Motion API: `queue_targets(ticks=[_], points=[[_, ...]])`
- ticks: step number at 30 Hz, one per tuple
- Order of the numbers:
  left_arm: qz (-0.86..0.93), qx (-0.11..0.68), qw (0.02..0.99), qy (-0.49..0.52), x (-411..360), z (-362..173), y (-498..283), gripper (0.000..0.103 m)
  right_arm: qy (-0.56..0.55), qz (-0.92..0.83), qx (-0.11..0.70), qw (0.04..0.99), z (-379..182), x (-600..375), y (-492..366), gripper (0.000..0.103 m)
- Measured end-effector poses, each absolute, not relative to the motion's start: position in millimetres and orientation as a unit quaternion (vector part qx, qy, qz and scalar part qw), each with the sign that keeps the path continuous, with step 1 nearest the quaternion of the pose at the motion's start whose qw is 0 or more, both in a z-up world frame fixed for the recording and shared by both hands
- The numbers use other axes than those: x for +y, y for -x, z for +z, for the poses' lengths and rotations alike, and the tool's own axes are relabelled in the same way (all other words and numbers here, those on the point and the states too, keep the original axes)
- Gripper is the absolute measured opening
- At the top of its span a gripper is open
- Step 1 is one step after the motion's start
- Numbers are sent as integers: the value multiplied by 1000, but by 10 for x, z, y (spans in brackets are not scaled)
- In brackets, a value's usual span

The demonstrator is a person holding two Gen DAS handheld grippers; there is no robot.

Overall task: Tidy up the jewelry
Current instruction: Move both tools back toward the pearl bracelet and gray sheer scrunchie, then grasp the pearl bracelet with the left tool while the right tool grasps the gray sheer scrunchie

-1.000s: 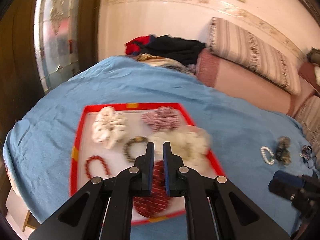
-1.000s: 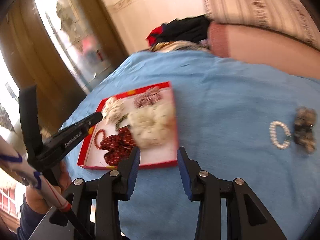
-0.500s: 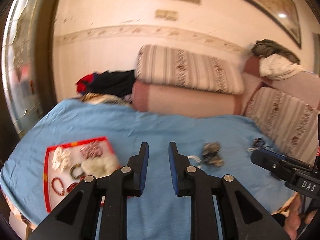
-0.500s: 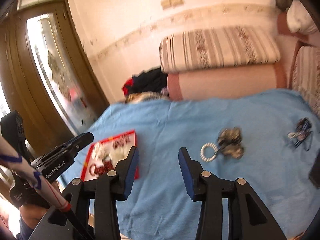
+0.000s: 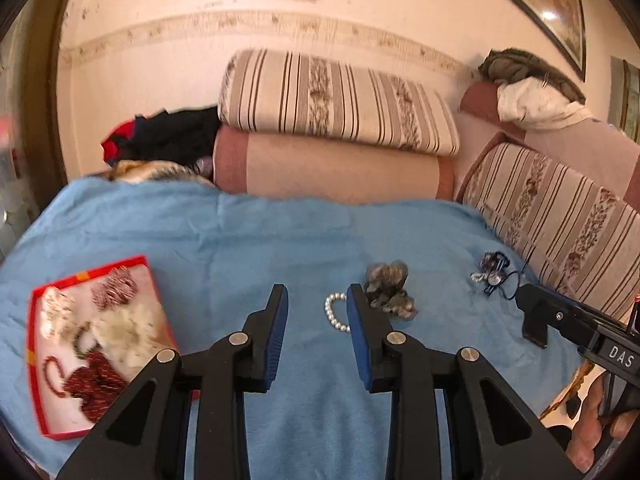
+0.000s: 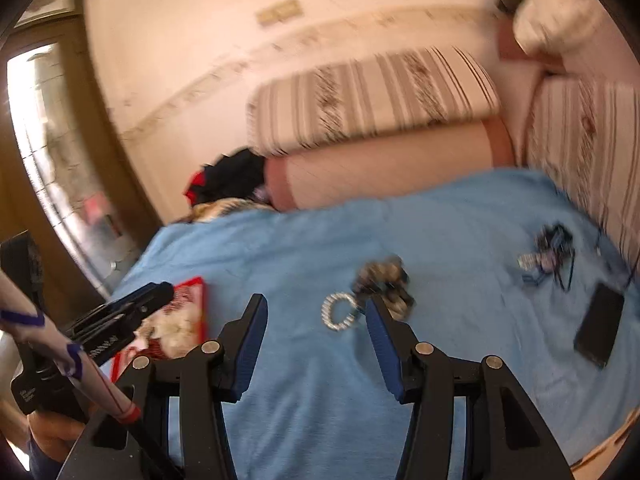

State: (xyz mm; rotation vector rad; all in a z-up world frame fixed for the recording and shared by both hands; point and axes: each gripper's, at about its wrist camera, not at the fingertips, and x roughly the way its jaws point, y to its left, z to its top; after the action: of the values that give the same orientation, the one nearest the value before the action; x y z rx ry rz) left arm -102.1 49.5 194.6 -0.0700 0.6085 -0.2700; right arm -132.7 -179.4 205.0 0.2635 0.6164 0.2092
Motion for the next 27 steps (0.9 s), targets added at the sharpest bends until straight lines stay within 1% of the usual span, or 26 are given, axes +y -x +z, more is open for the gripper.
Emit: queue_targets(ticks=[7, 12, 16, 21, 22, 23, 24, 25, 26, 27], points=[[-147, 361, 920, 36, 294, 1261, 457, 29, -154, 58, 370, 914, 1363, -2114, 765, 56], [-154, 387, 909, 33, 181, 995, 78, 29, -193, 57, 395, 896, 1059, -2305, 190, 56], [-160, 410, 897, 38, 88, 775, -247, 29, -220, 53, 437, 870, 734, -2356, -273, 56], [-170, 438, 882, 40, -24, 521, -527, 29, -207, 38, 478, 853, 379, -2283, -556, 55], [-171, 444, 879, 41, -62, 455, -578, 29, -204, 37, 486, 849, 314, -2255, -570, 50], [-174, 448, 876, 42, -87, 409, -607, 29, -203, 40, 490, 847, 277, -2234, -577, 40], [-178, 454, 872, 42, -130, 345, -641, 29, -196, 43, 492, 847, 245, -2202, -571, 23], [-180, 456, 871, 39, -158, 313, -658, 29, -186, 40, 491, 850, 236, -2195, -580, 17], [-183, 458, 869, 35, -194, 285, -675, 29, -178, 35, 483, 857, 265, -2203, -562, 13], [-187, 457, 869, 33, -226, 266, -688, 29, -179, 26, 465, 866, 342, -2241, -512, 13]])
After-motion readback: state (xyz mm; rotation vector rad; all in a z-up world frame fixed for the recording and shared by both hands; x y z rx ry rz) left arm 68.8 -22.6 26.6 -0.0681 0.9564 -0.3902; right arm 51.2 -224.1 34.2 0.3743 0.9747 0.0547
